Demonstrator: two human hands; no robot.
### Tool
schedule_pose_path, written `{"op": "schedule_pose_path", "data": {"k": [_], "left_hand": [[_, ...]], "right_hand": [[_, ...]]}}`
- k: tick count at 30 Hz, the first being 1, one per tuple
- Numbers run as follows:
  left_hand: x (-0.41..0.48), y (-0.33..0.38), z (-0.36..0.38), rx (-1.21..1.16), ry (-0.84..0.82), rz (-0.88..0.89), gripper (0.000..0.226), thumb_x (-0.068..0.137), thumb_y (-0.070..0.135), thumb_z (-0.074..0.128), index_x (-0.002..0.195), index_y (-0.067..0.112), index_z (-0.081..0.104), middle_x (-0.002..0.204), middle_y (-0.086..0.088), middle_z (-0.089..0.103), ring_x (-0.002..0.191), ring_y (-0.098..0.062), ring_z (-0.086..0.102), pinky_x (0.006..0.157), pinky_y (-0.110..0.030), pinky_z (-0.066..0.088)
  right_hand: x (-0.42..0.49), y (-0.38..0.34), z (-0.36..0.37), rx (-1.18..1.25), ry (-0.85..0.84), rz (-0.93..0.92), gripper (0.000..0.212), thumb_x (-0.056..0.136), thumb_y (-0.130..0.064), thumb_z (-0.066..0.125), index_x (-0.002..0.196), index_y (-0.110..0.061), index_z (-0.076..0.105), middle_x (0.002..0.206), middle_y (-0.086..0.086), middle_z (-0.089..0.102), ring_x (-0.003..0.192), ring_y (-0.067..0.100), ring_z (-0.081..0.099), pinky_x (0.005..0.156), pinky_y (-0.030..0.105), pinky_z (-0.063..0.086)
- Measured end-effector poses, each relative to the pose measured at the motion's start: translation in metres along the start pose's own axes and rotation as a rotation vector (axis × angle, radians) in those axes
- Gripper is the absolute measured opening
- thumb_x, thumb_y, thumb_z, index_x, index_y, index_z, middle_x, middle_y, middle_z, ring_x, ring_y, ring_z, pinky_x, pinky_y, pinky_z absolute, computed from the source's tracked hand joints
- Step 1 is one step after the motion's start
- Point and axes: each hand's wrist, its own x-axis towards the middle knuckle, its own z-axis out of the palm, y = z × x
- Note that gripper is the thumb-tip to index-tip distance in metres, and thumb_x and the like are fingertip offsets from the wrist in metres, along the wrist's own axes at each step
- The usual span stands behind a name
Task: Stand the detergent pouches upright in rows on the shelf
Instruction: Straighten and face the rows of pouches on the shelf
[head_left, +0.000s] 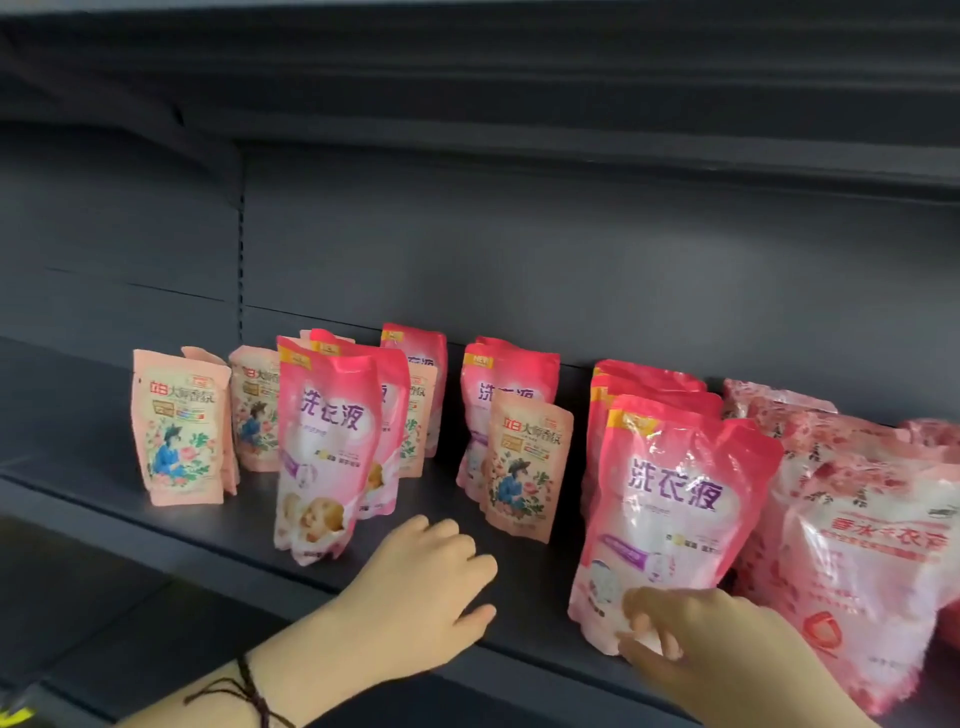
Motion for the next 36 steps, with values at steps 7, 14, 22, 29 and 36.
{"op": "schedule_pose_path", "data": {"k": [7,14,22,29,36], "left_hand": [[-0.018,-0.052,-0.021,-0.003,0.003,0.128,0.040,0.095,0.048,0.036,0.111,0.019,0.056,0.097,0.000,0.059,0.094,-0.021,0.048,0.083,-0.036,0.035],[0.056,-0.104,-0.101,0.163,0.116,0.462,0.028,0.089,0.042,0.046,0.098,0.020,0.061,0.083,0.002,0.064,0.088,-0.022,0.057,0.070,-0.033,0.042],[0.145,-0.154,-0.131,-0.167,0.012,0.227,0.020,0.086,0.043,0.056,0.102,0.032,0.063,0.090,0.015,0.063,0.089,-0.013,0.060,0.074,-0.031,0.047],[0.202,-0.172,-0.087,-0.021,-0.252,0.312,0.024,0.083,0.044,0.063,0.102,0.030,0.064,0.080,0.021,0.053,0.079,-0.006,0.050,0.063,-0.025,0.037],[0.229,-0.162,-0.052,0.038,-0.344,0.435,0.028,0.083,0.050,0.062,0.104,0.031,0.062,0.070,0.026,0.049,0.063,0.005,0.045,0.056,-0.020,0.032]], "right_hand": [[0.033,-0.070,-0.003,-0.077,-0.092,0.022,0.039,0.085,-0.066,0.040,0.106,-0.034,0.048,0.093,-0.016,0.062,0.087,0.007,0.058,0.074,0.027,0.051],[0.091,-0.110,-0.087,-0.255,-0.100,-0.035,0.032,0.089,-0.055,0.044,0.106,-0.032,0.059,0.098,-0.009,0.067,0.083,0.014,0.063,0.072,0.031,0.054],[0.162,-0.077,-0.147,0.142,-0.085,0.129,0.018,0.088,-0.035,0.059,0.093,-0.020,0.068,0.082,-0.004,0.072,0.065,0.008,0.069,0.072,0.032,0.060],[0.215,-0.037,-0.125,-0.065,-0.315,0.102,0.021,0.087,-0.035,0.064,0.101,-0.019,0.069,0.100,0.003,0.072,0.083,0.021,0.069,0.076,0.035,0.059],[0.231,-0.037,-0.098,-0.367,-0.435,0.055,0.033,0.087,-0.037,0.065,0.106,-0.010,0.068,0.075,-0.007,0.057,0.080,0.020,0.055,0.082,0.037,0.053]]}}
